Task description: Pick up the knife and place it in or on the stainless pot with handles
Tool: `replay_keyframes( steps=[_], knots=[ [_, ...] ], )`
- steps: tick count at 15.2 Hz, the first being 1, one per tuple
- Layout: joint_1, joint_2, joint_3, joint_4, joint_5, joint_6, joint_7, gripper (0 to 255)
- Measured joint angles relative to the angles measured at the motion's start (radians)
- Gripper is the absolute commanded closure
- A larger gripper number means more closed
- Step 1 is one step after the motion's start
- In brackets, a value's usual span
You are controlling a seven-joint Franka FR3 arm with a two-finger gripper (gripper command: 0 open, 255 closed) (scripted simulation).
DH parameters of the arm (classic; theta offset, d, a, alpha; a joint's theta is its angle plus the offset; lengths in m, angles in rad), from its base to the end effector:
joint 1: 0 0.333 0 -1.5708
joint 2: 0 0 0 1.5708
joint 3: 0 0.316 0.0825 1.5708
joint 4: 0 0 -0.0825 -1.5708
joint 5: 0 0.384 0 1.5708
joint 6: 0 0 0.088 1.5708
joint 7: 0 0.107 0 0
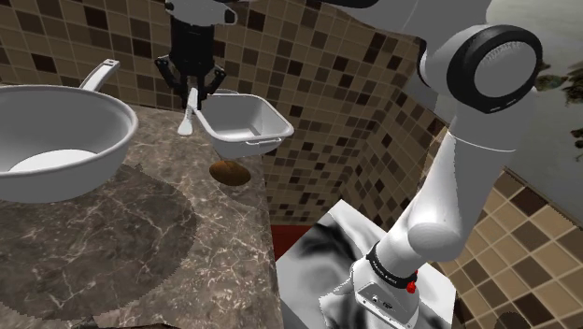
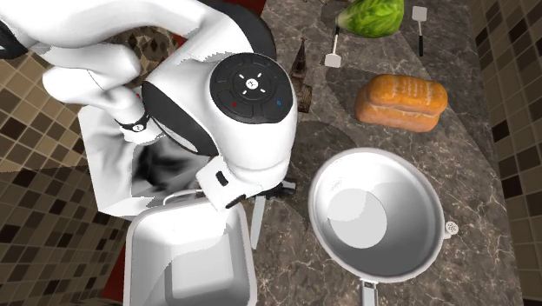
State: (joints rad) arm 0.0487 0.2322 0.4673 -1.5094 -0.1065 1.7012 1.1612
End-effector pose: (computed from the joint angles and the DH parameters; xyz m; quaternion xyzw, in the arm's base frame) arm 0.5617 0.2743 0.5406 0.9491 -0.3148 -0.0046 0.0063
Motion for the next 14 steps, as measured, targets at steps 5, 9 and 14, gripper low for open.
replay_keyframes(
  steps=[5, 9, 14],
  knots=[
    [-0.082, -0.044, -0.042, -0.036, 0.025, 0.001, -0.122, 255],
    [-0.141, -0.066, -0.079, -0.053, 0.039, 0.000, -0.219, 255],
    [-0.208, -0.062, -0.125, -0.047, 0.043, 0.001, -0.333, 255]
  ],
)
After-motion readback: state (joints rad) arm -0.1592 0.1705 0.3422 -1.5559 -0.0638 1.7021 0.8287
